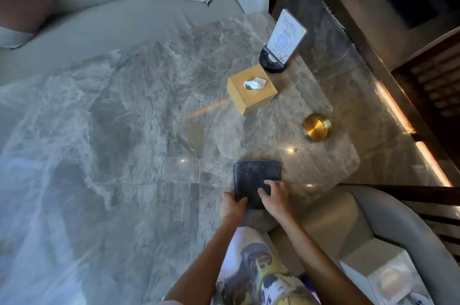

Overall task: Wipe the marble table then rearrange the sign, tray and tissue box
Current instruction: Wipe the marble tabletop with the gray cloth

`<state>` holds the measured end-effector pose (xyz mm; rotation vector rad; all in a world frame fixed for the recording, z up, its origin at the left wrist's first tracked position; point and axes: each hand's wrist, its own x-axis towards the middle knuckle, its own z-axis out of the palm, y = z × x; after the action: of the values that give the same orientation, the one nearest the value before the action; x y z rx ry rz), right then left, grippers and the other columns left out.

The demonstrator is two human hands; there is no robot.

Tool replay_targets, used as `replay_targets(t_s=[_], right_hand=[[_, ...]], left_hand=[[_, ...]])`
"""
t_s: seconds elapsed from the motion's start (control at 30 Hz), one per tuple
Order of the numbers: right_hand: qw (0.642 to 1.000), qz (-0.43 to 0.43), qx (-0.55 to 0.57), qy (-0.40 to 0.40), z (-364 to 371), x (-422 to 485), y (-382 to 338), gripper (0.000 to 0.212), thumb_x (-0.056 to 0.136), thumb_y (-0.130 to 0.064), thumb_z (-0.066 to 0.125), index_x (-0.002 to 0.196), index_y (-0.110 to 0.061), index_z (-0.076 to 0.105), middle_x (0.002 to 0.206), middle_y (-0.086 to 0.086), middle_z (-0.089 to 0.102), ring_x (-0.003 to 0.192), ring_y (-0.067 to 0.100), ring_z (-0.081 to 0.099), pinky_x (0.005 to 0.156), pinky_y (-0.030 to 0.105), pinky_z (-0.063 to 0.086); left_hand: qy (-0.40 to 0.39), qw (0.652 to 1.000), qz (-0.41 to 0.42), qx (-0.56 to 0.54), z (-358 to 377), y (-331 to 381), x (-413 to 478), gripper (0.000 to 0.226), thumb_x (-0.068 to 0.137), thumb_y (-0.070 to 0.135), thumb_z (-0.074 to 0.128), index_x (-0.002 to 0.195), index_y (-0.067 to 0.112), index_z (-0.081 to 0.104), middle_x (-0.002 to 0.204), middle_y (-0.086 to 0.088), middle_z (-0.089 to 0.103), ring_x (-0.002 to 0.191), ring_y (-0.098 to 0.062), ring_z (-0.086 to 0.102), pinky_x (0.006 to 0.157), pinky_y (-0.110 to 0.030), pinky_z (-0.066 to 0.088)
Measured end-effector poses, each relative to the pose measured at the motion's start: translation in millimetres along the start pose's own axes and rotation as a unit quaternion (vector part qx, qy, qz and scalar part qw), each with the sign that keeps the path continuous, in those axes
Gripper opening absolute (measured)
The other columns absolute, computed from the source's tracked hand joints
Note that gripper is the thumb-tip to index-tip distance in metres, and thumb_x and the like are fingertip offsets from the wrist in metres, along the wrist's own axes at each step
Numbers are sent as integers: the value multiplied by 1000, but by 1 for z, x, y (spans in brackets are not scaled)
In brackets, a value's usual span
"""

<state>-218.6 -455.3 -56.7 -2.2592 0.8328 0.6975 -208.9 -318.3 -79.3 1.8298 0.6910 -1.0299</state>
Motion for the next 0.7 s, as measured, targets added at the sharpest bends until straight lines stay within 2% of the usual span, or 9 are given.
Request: replay_targets(t_s=[0.13,0.2,0.27,0.33,0.43,0.5,0.57,0.63,0.7], right_hand=[[992,69,78,-73,-7,2,-16,75,95,-56,49,153,-12,30,157,19,30,146,31,28,120,40,23],[965,127,186,-132,-11,3,-29,104,79,-80,48,158,-26,8,164,11,14,150,29,20,122,45,21],[933,157,277,-170,-13,4,-38,130,54,-96,54,155,-37,-3,165,2,13,149,25,25,120,45,26],[905,154,348,-191,-17,7,-45,138,48,-92,63,156,-37,-3,162,0,25,143,22,37,113,38,36],[870,151,423,-202,-33,14,-50,116,59,-78,70,153,-25,27,146,9,50,128,25,55,99,38,48],[806,175,521,-222,-46,15,-51,65,81,-60,66,126,-13,57,110,13,70,104,22,67,85,33,53],[733,194,602,-252,-60,7,-57,32,86,-46,64,93,-14,63,69,5,65,74,14,65,73,26,47],[711,190,625,-260,-65,5,-61,30,84,-40,67,74,-12,69,58,5,60,66,16,65,75,29,45],[696,179,630,-293,-71,2,-73,47,92,-42,61,72,-3,77,68,9,69,73,20,73,82,30,46]], left_hand=[[-6,998,43,45,-1,13,-10,11,86,13,64,90,9,55,82,-12,67,80,-31,68,70,-40,56],[-11,995,93,34,1,25,-24,12,86,8,61,94,14,54,82,-5,64,75,-20,63,64,-30,52],[-3,987,151,57,9,36,-36,13,84,6,58,94,14,55,83,-3,62,73,-15,59,62,-25,48],[12,976,198,91,18,46,-47,10,85,7,57,91,14,56,87,-5,60,69,-12,55,56,-18,42],[35,965,233,117,23,61,-56,6,88,7,54,91,9,59,91,-1,49,67,-7,47,61,-20,36],[51,953,264,140,23,70,-59,8,87,8,55,90,5,61,93,-3,48,72,-16,50,67,-25,40],[77,937,291,174,22,78,-58,11,88,9,53,86,4,62,94,-4,49,83,-23,53,70,-29,43],[116,919,314,210,16,87,-59,15,89,8,52,86,4,66,92,-6,51,86,-24,53,71,-32,46],[168,892,340,247,8,90,-60,16,84,7,56,86,6,71,88,-9,56,81,-25,55,64,-34,50]])
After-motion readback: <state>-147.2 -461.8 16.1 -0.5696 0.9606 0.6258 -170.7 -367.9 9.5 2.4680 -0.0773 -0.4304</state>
